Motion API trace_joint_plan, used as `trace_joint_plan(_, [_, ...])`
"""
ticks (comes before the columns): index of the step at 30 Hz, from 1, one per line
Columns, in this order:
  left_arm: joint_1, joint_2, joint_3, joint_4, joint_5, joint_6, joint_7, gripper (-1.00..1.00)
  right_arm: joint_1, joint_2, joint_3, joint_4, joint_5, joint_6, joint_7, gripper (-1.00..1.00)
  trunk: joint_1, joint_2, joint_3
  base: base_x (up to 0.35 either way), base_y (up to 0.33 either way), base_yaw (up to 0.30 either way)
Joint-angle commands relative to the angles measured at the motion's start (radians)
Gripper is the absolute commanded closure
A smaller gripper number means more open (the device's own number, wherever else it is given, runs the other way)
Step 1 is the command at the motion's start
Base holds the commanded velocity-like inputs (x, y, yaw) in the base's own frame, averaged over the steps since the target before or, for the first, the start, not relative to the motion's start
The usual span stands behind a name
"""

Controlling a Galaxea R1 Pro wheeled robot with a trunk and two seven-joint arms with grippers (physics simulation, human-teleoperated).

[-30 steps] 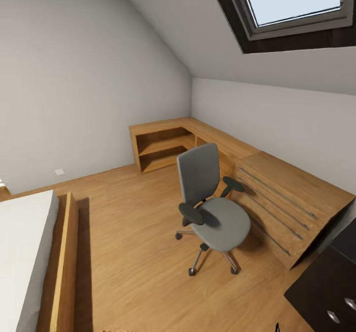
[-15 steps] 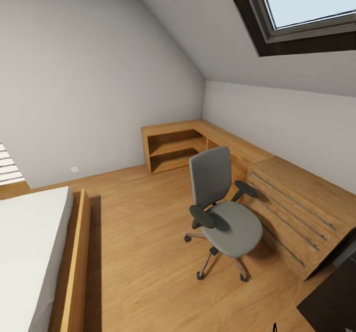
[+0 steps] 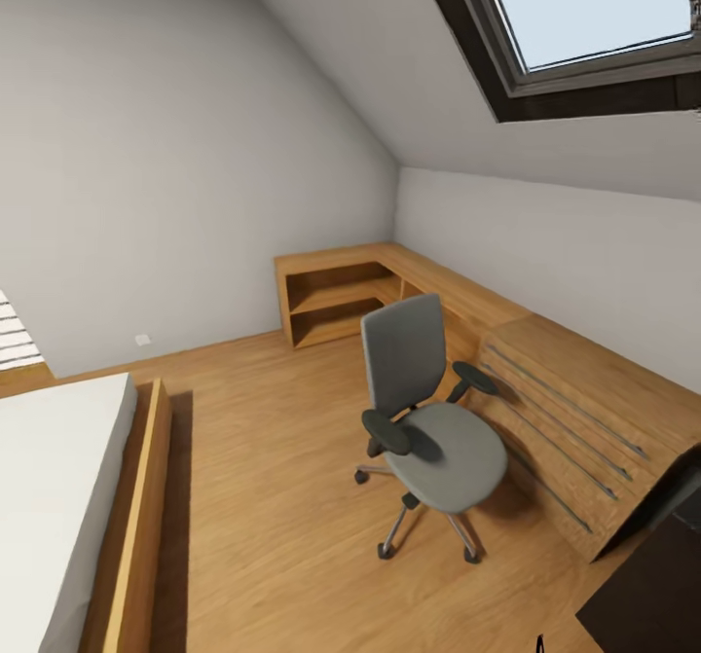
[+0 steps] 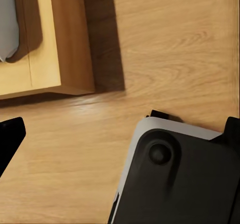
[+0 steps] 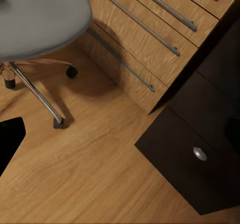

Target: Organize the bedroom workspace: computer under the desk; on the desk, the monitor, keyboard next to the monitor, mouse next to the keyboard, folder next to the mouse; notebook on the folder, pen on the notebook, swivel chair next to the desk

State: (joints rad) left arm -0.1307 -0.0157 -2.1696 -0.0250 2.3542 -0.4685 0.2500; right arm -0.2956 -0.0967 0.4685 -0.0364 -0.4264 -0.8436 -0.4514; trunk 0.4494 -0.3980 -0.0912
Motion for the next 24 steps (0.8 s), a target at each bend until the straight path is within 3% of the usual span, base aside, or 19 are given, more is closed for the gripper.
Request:
trace_joint_plan(1, [-0.001, 0.0, -0.008, -0.003, 0.002, -0.004, 0.009, -1.0, 0.0, 0.0, 0.009, -0.001, -0.004, 0.0, -0.006, -1.0, 0.001, -0.002, -0.001, 0.0, -0.308, 0.0])
trace_joint_plan(10, [-0.001, 0.0, -0.009, -0.003, 0.002, -0.002, 0.009, -1.0, 0.0, 0.007, 0.01, 0.0, -0.001, -0.001, -0.006, -1.0, 0.001, -0.002, 0.014, 0.0, -0.256, 0.0])
trace_joint_plan(24, [-0.001, 0.0, -0.007, -0.003, 0.002, -0.004, 0.009, -1.0, 0.0, 0.017, 0.01, 0.001, 0.001, -0.005, -0.006, -1.0, 0.001, -0.002, 0.036, 0.0, -0.034, 0.015])
